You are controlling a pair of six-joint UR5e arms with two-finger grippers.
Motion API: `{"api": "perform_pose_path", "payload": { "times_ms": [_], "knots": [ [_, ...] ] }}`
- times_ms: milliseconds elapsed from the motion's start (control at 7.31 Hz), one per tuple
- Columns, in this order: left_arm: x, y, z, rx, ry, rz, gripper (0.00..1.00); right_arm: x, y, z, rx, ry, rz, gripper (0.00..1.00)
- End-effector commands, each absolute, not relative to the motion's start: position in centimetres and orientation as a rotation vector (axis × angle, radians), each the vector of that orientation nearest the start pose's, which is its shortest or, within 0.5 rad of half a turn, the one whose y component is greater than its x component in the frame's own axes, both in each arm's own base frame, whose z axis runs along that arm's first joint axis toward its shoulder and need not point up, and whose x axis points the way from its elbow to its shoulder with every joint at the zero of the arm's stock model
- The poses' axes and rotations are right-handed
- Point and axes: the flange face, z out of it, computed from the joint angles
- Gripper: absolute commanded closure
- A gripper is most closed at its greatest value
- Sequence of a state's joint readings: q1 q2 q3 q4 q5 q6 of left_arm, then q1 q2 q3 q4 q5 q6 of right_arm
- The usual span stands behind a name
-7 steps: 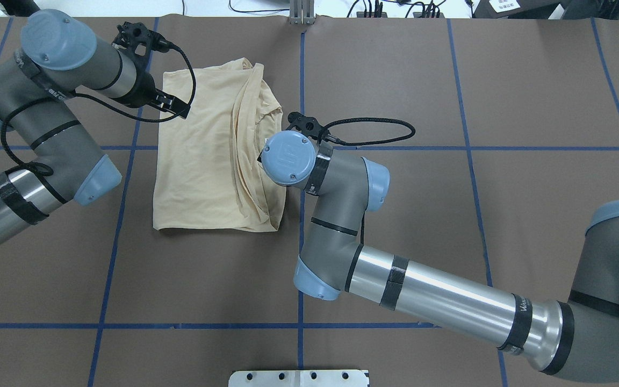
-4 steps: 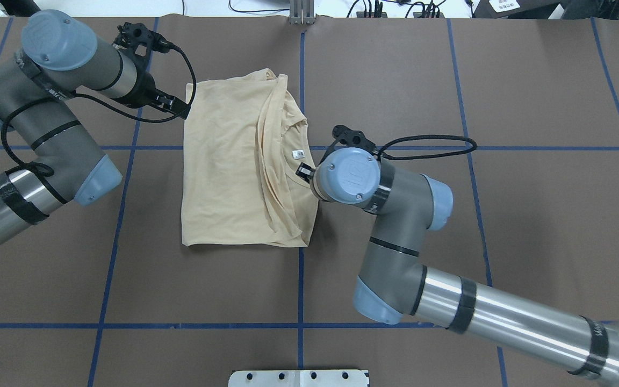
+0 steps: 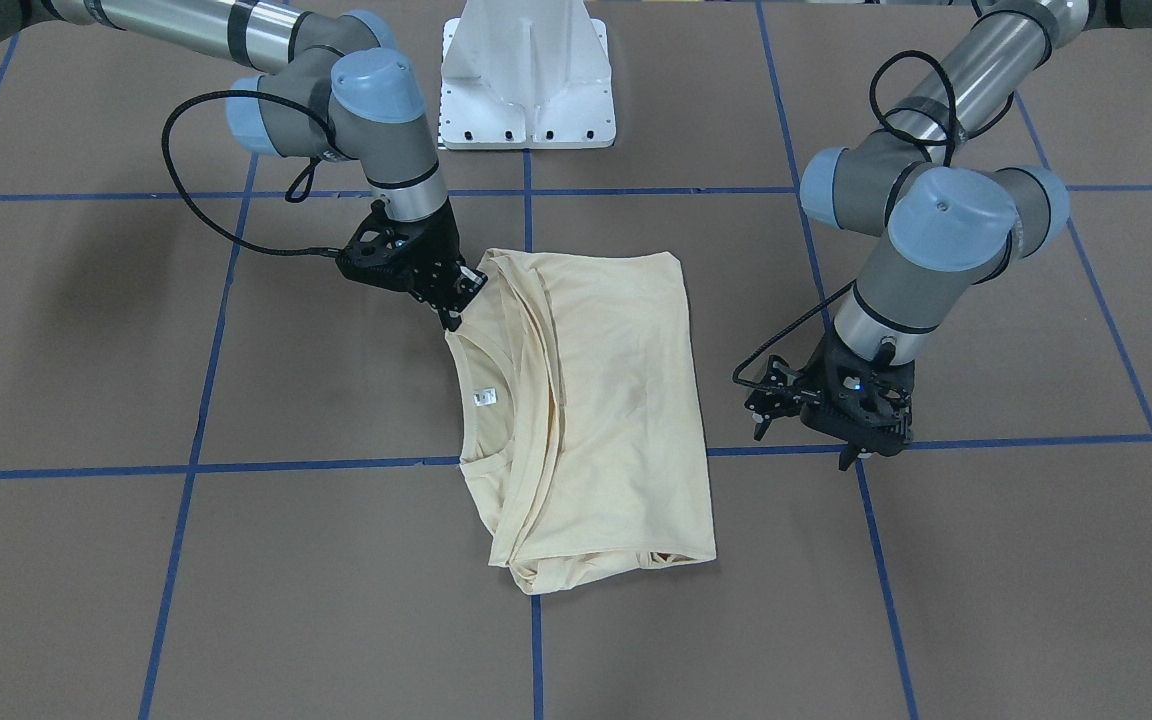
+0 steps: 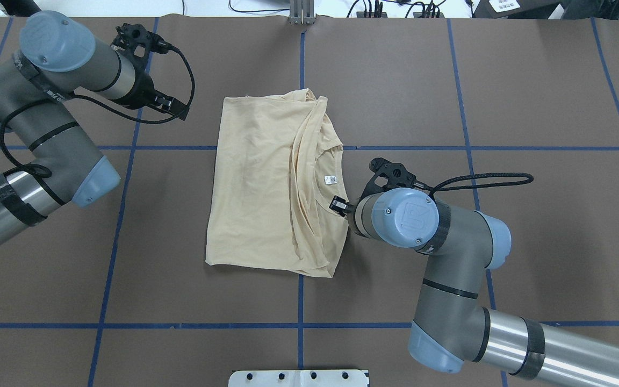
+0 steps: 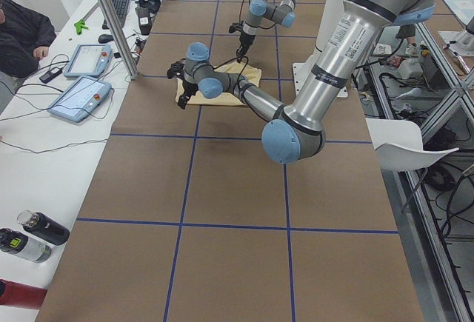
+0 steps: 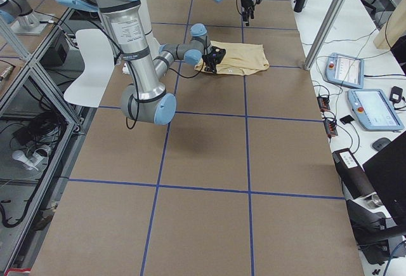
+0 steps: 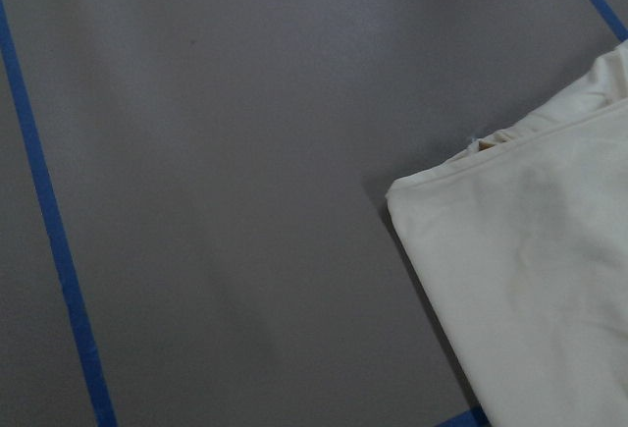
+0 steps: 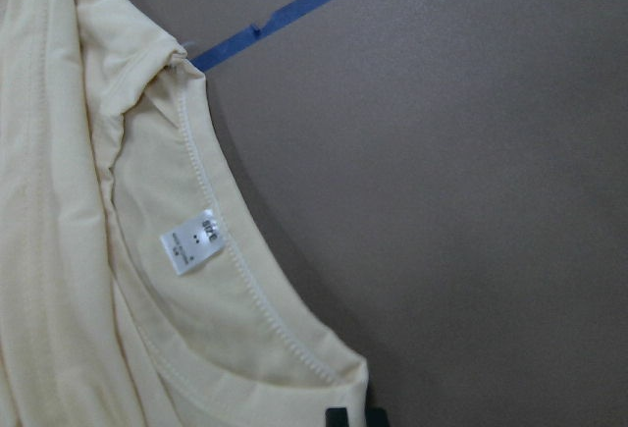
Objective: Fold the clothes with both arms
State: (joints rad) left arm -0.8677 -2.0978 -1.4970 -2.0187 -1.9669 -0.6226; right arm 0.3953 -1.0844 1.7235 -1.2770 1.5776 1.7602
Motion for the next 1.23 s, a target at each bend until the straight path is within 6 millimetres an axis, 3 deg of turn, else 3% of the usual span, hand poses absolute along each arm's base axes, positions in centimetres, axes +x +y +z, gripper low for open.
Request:
{"api": "perform_pose_path", "payload": {
  "times_ms": [0,273,547,684,957,1094],
  "knots": [
    [37.4,-58.5,33.7,0.482,0.847,0.257,0.0,-56.3,-38.8,24.7,0.147,-0.965,0.476,0.0],
    [37.3,-58.4,33.8,0.481,0.846,0.257,0.0,-59.1,-41.6,20.7,0.177,-0.984,0.468,0.0],
    [37.5,-58.4,33.9,0.478,0.846,0.26,0.0,-60.6,-42.2,19.7,0.185,-0.975,0.417,0.02],
    [37.6,-58.3,33.9,0.478,0.846,0.261,0.0,-60.9,-42.2,20.0,0.184,-0.967,0.393,0.17],
    [37.8,-58.2,34.0,0.475,0.846,0.264,0.0,-61.1,-41.9,19.8,0.194,-0.965,0.321,0.57],
    [37.8,-58.2,34.0,0.475,0.846,0.264,0.0,-61.3,-41.9,20.1,0.194,-0.958,0.316,0.64]
  ]
}}
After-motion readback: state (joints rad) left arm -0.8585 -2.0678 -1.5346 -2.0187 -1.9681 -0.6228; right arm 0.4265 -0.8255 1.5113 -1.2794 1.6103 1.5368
